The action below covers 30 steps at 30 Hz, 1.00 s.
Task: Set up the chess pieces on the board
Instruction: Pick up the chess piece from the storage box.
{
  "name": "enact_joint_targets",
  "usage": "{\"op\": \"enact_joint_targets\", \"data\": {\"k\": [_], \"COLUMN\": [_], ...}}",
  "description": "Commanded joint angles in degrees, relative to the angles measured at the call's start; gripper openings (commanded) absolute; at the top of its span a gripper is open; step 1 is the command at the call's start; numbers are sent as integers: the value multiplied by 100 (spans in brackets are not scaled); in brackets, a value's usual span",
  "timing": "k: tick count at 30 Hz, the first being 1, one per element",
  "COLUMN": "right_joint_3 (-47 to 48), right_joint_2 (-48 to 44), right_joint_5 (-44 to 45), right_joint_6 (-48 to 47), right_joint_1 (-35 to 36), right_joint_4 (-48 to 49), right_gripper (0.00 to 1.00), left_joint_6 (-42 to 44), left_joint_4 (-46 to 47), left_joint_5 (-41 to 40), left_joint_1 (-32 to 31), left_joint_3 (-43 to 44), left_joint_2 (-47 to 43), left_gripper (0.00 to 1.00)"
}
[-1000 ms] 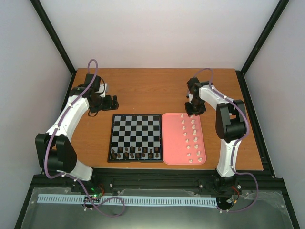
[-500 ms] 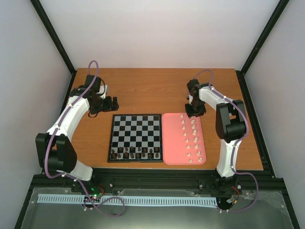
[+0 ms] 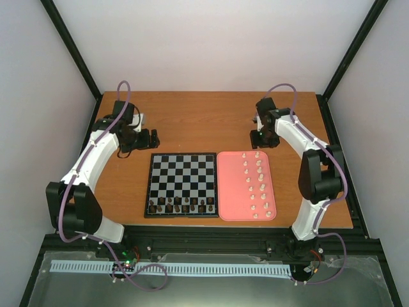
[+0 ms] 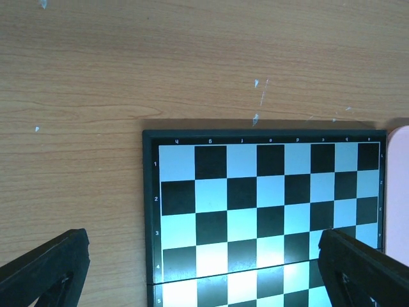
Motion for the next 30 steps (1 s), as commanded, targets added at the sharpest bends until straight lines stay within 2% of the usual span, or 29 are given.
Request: {"op": "enact_joint_targets", "data": {"k": [1, 8, 10, 16, 22, 26, 30], "right_joint_3": [-41, -101, -232, -351, -667, -721, -966], "right_joint_2": [-377, -844, -1068, -1382, -1754, -1796, -1911], "right_joint_5": [-106, -215, -100, 180, 178, 212, 224], "right_joint_6": [38, 255, 331, 528, 599, 617, 604], "right_joint_1": [-38, -38, -41, -38, -32, -21, -22], "right_joint_4": [168, 408, 530, 853, 1324, 1289, 1369], "right_gripper": [54, 55, 58, 58, 58, 58, 57], "left_joint_6": [-9, -205, -199, -94, -552, -1085, -1659], "left_joint_4": [149, 57, -32, 99, 427, 360, 561], "left_joint_5": [65, 49, -79, -718, -1114, -1217, -949], "left_joint_1": [30, 30, 31, 31, 27, 26, 33], "left_joint_3": [95, 271, 359, 560, 592, 1383, 2139], "left_joint_2": [-194, -155, -205, -442, -527, -209, 39], "left_gripper": [100, 100, 100, 100, 100, 100, 100]}}
